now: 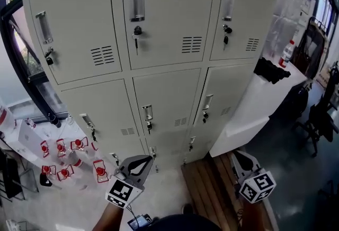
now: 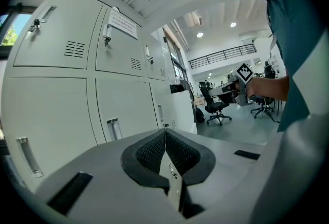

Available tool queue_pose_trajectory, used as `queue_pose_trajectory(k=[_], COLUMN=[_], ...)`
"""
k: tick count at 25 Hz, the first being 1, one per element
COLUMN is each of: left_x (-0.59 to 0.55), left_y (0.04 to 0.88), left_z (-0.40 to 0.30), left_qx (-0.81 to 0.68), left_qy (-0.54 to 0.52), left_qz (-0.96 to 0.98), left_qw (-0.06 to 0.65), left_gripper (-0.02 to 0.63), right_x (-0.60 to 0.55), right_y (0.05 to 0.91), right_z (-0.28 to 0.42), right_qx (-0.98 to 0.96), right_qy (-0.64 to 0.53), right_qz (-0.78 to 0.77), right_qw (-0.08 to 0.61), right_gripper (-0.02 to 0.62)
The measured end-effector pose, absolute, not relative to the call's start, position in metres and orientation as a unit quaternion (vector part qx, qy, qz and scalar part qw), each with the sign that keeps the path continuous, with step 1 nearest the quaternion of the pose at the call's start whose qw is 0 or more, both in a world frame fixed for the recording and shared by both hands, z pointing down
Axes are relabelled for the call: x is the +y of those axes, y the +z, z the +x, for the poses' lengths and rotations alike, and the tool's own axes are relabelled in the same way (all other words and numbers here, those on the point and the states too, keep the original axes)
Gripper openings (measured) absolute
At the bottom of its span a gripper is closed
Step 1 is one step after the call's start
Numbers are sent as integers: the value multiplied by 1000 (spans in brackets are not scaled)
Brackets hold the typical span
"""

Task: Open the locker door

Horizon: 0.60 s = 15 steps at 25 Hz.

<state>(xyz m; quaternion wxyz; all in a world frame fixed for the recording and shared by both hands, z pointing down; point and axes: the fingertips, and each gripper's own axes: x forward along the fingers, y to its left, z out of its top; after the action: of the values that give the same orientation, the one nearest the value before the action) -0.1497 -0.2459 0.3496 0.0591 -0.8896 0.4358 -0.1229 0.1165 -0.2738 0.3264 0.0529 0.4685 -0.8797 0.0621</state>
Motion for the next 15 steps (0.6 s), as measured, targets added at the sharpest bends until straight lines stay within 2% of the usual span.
queue_pose_trajectory(k=[15], left_x=[-282], left_y=[364], left_z=[-139], left_qx=[469], left_qy=[-126], left_qz=[-874], left_qw=[36], left_gripper=[18], right_x=[-371], right_y=[337], right_z=[103], right_qx=[-909], right_qy=[40], right_qz=[408], right_qw=[73], right_gripper=[38])
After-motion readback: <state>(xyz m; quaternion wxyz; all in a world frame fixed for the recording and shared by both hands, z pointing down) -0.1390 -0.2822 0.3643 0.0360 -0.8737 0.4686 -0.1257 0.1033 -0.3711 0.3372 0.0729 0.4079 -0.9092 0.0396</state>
